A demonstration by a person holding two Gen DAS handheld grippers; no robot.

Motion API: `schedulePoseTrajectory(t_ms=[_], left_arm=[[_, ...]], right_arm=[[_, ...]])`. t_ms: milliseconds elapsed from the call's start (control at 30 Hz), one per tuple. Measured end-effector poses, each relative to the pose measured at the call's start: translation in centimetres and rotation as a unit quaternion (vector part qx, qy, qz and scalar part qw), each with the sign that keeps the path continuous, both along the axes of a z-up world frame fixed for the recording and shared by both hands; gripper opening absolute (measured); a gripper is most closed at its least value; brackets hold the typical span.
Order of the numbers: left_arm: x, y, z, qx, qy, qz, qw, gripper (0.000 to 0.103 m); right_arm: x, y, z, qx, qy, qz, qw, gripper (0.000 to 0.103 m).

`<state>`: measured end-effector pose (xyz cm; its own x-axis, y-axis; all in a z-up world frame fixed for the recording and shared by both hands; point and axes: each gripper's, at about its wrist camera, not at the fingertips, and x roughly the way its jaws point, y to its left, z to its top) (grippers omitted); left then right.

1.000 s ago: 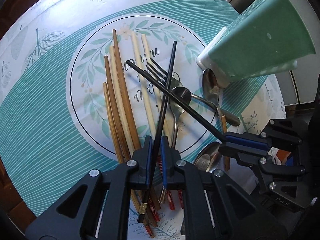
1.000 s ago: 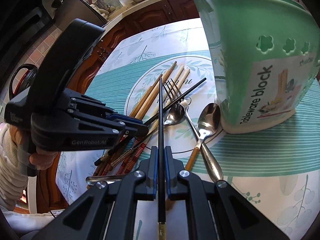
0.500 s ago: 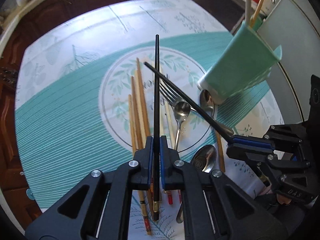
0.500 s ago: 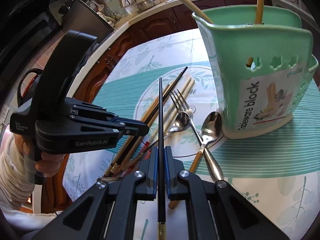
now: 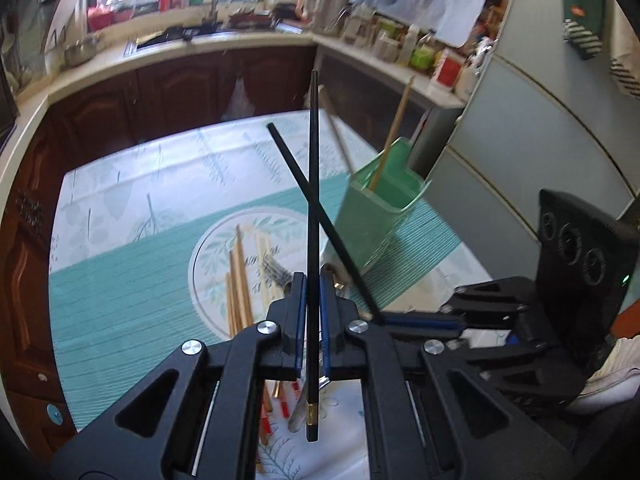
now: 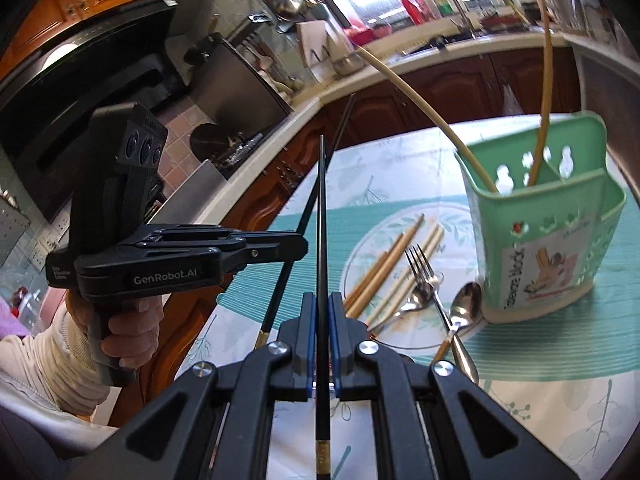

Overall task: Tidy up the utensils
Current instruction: 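Lift the black chopsticks with both tools and carry them over the green holder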

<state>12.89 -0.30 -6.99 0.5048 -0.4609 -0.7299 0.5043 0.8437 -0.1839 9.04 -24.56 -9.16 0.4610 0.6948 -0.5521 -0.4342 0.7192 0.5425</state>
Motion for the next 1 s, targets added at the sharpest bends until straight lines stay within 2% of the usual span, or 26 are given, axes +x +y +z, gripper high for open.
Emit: schedulePoseTrajectory(t_ms=[133,333,467,600,733,833,1000], left_arm=[[-1.9,-1.5,3.2,-0.018,-0.025,-0.015,0.9994,0.004],[-3.3,-3.7,5.5,-0.029,-0.048,-0.019,0.9982,0.004],[-3.3,-5.7,6.7,-0.034,-0.086,-0.007,0.9957,0.004],[-2.5,-8.5,8.0,-0.038,-0.126,0.006,0.9913,0.004],[-0.6,-10.7,8.8,-0.050,-0.143,0.023,0.9882,0.004],[0.6,-11.7,9.8,-0.077,-0.154,0.038,0.9843,0.004],[2.8,-13.0,9.9,-0.092,-0.178,0.074,0.9769,0.004]], right_arm=[[-1.0,0.7,1.3,-0.027,-0.038,0.009,0.999,0.006],[-1.9,1.6,2.7,-0.067,-0.084,0.015,0.994,0.006],[-2.8,1.1,3.9,-0.084,-0.125,-0.005,0.989,0.006],[-2.5,-0.5,5.1,-0.096,-0.156,-0.048,0.982,0.006],[-0.6,-3.4,6.6,-0.073,-0.167,-0.112,0.977,0.006],[1.3,-5.6,7.6,-0.044,-0.172,-0.154,0.972,0.006],[3.7,-8.2,8.7,0.008,-0.170,-0.196,0.966,0.006]])
